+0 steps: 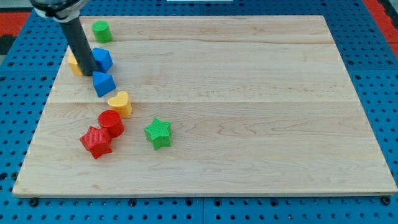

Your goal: Place the yellow hexagon towards the bottom of the blue cube

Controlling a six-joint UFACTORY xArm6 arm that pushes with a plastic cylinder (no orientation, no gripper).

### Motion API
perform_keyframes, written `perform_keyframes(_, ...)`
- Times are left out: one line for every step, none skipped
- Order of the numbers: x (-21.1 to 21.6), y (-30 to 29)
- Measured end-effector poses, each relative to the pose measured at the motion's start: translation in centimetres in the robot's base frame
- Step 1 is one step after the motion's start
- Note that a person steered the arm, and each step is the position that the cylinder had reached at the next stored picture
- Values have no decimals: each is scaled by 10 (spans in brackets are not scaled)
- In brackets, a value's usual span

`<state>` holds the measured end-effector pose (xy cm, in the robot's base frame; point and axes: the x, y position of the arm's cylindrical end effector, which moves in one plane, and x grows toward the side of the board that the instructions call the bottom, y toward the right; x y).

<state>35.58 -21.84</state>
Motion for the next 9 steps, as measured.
perform_keyframes(-12,0)
perform_keyframes(9,-12)
perform_keyframes(21,-68)
perform_keyframes(-19,-70)
perform_keyframes(-28,-25)
perform_keyframes(-16,-40)
perform_keyframes(-14,-1)
perform_keyframes(15,0)
perform_keyframes(0,34)
